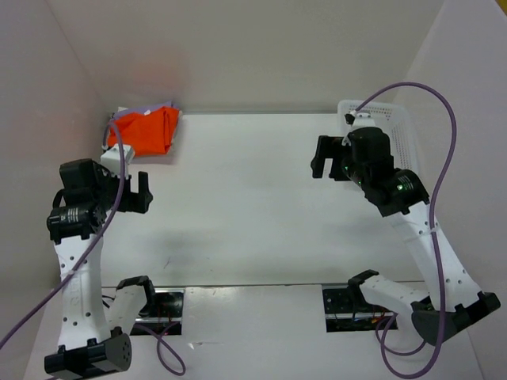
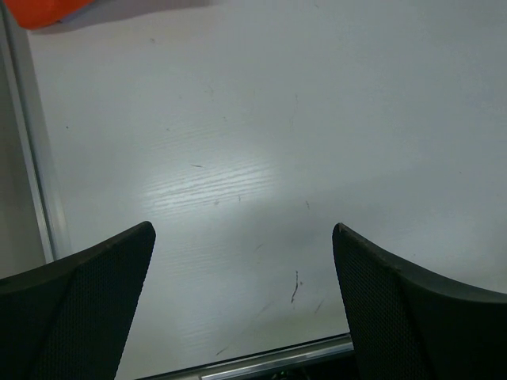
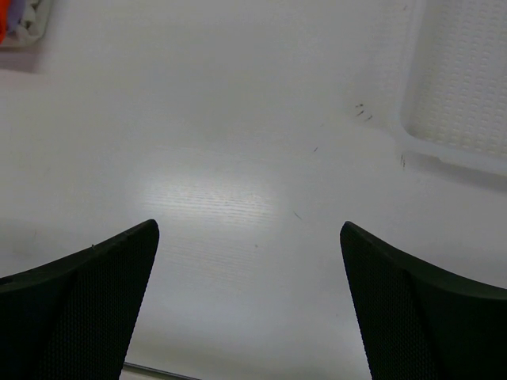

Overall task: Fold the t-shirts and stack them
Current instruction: Smooth out wrinkles on the folded tshirt

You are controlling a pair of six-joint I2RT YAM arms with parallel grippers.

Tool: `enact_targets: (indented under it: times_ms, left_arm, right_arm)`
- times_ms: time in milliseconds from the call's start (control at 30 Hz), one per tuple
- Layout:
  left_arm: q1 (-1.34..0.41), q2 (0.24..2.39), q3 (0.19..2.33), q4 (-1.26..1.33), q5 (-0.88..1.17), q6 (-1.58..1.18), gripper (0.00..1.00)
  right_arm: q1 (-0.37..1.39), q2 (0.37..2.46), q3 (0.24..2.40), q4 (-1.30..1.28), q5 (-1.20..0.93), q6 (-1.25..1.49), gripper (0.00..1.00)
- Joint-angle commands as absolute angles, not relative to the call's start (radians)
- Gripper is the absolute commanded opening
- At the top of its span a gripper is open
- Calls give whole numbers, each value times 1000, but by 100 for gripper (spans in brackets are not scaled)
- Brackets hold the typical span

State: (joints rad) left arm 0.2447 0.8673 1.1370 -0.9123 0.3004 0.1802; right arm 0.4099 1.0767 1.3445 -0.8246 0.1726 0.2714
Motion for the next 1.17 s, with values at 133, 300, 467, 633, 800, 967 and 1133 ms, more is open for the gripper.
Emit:
enact_targets:
  times_ms: [133,300,467,633,800,967,1133]
  left_arm:
    - [278,850,1129,-865,299,184,99]
    - [278,839,1129,-865,310,184,99]
    - [278,839,1120,-865,310,184,99]
    - [278,839,1120,-856,321,184,99]
    - [278,839,1120,-856,321,184,99]
    - [278,839,1120,-856,321,184,99]
    - [278,839,1120,-856,321,184,99]
  right_arm:
    - [410,1049,1327,-792,152,276,100]
    - [410,1014,1293,-792,132,285,100]
    - [410,986,1266,-792,132,295,100]
    - [410,977,1256,-801,132,304,100]
    - [410,968,1247,-801,132,304,100]
    - [410,979,1247,-792,132,304,100]
    - [410,988,1247,-782,143,293,100]
